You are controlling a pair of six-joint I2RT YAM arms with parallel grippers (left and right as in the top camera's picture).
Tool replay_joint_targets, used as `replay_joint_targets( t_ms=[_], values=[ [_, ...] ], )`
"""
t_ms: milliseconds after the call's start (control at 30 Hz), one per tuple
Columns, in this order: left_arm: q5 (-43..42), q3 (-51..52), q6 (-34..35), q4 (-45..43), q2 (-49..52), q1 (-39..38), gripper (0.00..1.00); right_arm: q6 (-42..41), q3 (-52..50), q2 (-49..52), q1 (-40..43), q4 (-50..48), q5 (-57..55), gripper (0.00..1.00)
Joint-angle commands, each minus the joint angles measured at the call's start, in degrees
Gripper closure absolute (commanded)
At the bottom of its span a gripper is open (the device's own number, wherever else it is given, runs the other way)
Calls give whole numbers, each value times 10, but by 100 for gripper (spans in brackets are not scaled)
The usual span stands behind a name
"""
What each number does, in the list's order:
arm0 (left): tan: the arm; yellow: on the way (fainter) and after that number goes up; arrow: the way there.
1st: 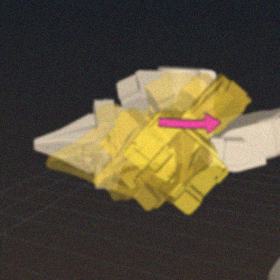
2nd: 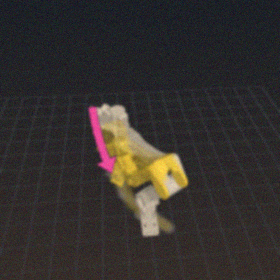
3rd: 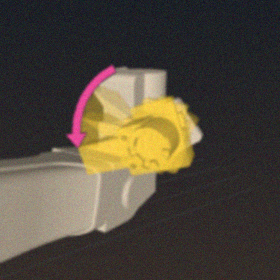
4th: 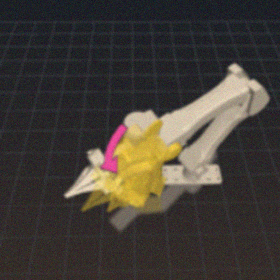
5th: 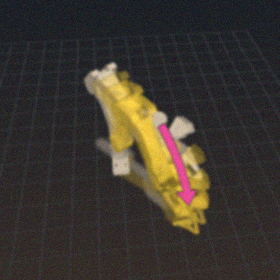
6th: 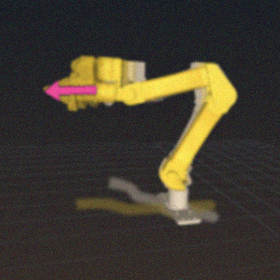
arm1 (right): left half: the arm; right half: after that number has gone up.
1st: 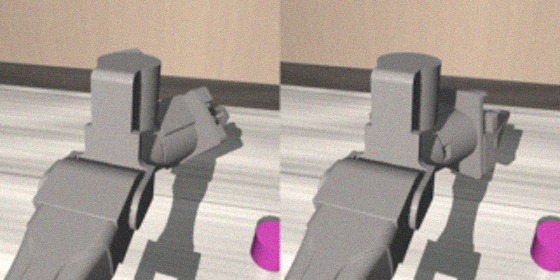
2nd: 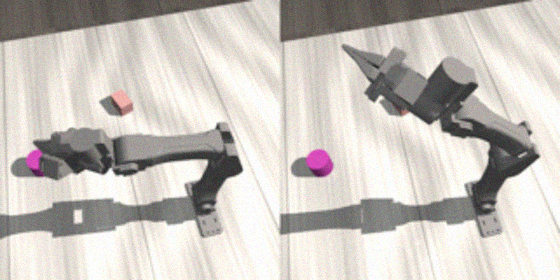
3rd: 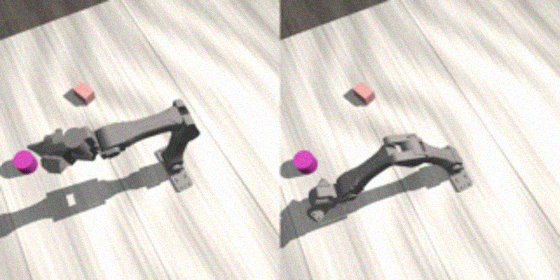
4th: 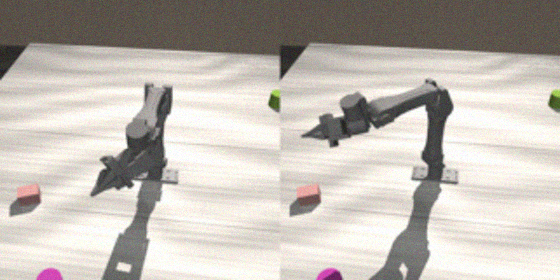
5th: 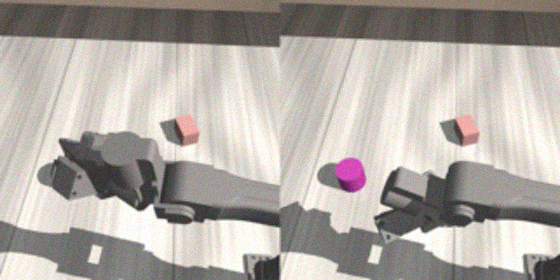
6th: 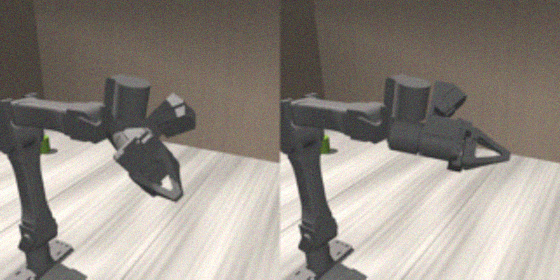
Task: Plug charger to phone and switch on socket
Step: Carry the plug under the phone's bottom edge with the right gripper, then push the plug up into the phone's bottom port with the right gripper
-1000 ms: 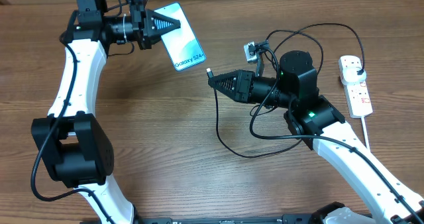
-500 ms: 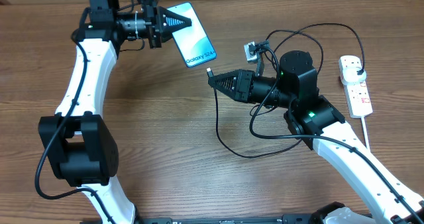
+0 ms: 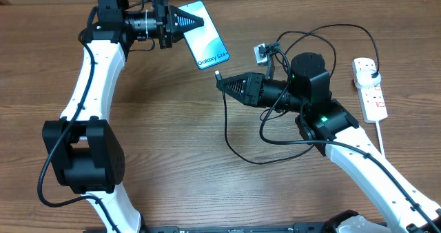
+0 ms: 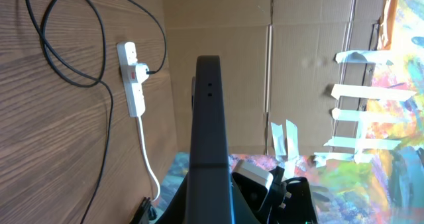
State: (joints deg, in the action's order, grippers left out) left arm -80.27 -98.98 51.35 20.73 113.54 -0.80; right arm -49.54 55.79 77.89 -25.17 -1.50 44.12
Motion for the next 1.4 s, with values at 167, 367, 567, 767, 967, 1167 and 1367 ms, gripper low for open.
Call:
replay_joint_targets(
  t_ms=[167,367,567,767,967,1167,1367],
  values=[
    [-59,-2,9,-8,0,-9,96,-2,-3,-1,-3,-6,-4,96],
    [-66,-2,9,-18,0,-12,96,-2,-3,-1,-3,-6,-3,96],
    [-66,-2,8,-20,0,-15,96,-2,-3,-1,-3,-7,-1,96],
    [-66,-2,1,-20,0,-15,96,-2,-3,-1,-3,-18,1,96],
    [-69,-2,1,-20,0,-15,96,-2,-3,-1,-3,-21,1,96],
    [-80,-2,1,-20,0,-15,96,-2,-3,-1,-3,-21,1,96],
    [-92,-2,-2,-20,0,-16,96,-2,-3,-1,-3,-26,0,96]
  ],
)
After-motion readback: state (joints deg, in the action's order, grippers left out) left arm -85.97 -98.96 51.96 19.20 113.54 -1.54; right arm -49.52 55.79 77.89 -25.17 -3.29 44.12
